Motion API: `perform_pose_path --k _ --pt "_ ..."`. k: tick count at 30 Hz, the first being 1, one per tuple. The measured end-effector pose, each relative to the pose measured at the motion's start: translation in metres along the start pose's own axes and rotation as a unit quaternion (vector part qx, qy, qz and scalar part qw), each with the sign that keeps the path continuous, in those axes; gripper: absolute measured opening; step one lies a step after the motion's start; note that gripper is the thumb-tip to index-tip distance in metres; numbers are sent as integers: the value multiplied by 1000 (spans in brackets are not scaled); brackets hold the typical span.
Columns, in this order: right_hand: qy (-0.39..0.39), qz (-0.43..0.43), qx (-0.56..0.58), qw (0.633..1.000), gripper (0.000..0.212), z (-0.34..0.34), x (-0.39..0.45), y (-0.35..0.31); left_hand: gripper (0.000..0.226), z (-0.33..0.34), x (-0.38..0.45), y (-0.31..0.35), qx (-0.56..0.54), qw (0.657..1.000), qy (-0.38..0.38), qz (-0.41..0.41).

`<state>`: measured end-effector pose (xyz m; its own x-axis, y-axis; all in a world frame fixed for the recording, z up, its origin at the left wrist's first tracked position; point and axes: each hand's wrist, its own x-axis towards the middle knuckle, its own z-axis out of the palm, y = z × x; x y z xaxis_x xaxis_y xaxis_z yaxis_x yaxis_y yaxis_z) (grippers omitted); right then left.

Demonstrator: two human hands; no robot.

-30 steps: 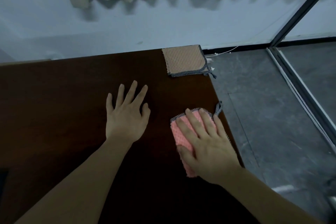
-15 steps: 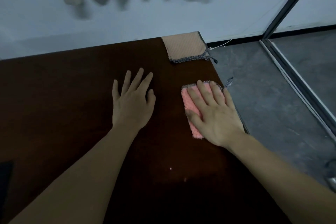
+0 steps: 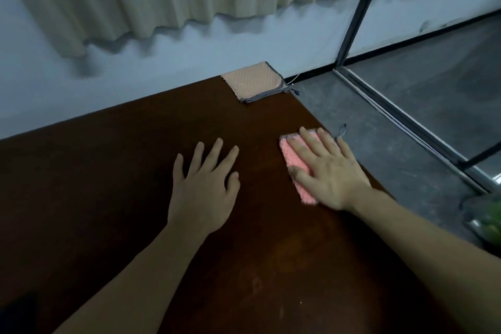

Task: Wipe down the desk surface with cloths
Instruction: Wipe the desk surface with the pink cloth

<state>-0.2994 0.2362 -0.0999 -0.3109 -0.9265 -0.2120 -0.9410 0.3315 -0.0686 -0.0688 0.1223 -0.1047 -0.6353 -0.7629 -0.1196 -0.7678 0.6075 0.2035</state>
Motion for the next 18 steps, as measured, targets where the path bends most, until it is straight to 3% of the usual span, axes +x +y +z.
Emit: perform_pose_path --k 8,12,18 --pt "24 -3 -12 1000 64 -8 47 8 53 0 -1 2 9 1000 20 7" --pt "21 -23 -8 999 63 0 12 4 52 3 -3 2 2 1000 27 2" --pt "-6 -87 -28 996 81 14 -76 0 52 6 -6 0 4 999 33 3"
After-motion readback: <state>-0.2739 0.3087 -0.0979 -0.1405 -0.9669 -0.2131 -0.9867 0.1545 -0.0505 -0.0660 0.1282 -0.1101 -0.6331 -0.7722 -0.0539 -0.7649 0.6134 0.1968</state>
